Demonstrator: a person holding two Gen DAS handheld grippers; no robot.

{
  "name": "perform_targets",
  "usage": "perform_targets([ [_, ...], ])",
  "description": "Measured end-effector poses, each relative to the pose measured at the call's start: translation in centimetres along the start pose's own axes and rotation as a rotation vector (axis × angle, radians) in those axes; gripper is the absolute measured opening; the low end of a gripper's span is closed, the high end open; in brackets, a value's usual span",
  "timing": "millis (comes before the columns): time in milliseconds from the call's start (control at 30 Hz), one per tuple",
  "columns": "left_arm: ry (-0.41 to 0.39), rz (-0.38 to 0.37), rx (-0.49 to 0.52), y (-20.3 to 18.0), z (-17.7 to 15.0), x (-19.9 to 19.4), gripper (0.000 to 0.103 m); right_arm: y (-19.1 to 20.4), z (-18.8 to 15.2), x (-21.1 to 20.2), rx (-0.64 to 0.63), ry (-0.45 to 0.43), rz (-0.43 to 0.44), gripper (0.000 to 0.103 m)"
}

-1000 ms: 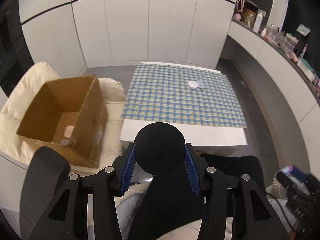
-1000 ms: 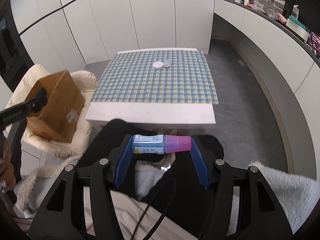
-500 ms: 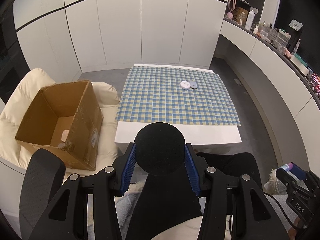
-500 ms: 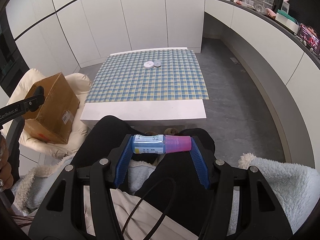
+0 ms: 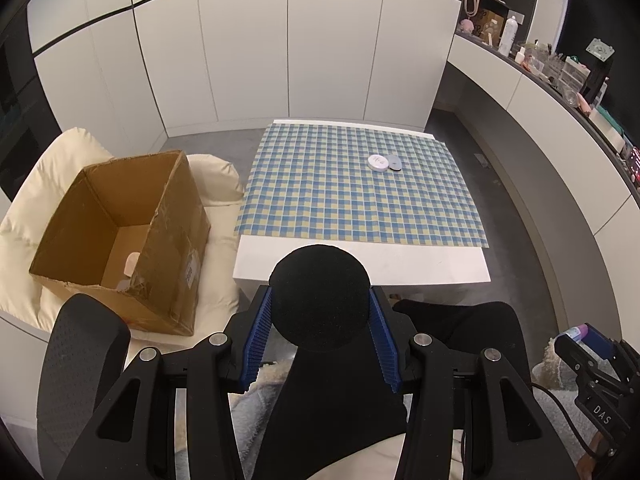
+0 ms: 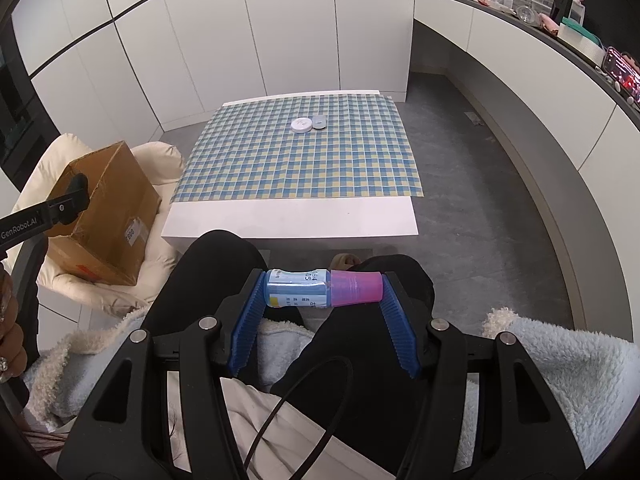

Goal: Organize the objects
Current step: 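Carry the black pad and pink-capped tube with both tools toward the cardboard box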

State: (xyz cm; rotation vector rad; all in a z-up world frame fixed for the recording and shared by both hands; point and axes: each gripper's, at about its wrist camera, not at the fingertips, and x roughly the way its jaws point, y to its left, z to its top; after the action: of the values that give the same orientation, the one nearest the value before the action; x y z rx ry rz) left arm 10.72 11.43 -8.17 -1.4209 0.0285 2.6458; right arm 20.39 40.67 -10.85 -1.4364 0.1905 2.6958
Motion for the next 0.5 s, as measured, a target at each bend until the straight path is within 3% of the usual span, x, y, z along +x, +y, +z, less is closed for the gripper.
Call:
perform_targets([
  [500,0.017,0.019,-0.059,2.3,-0.5,0.3,0.048,2.2,1.0,1.2,-0.064,0.021,0.023,0.060],
])
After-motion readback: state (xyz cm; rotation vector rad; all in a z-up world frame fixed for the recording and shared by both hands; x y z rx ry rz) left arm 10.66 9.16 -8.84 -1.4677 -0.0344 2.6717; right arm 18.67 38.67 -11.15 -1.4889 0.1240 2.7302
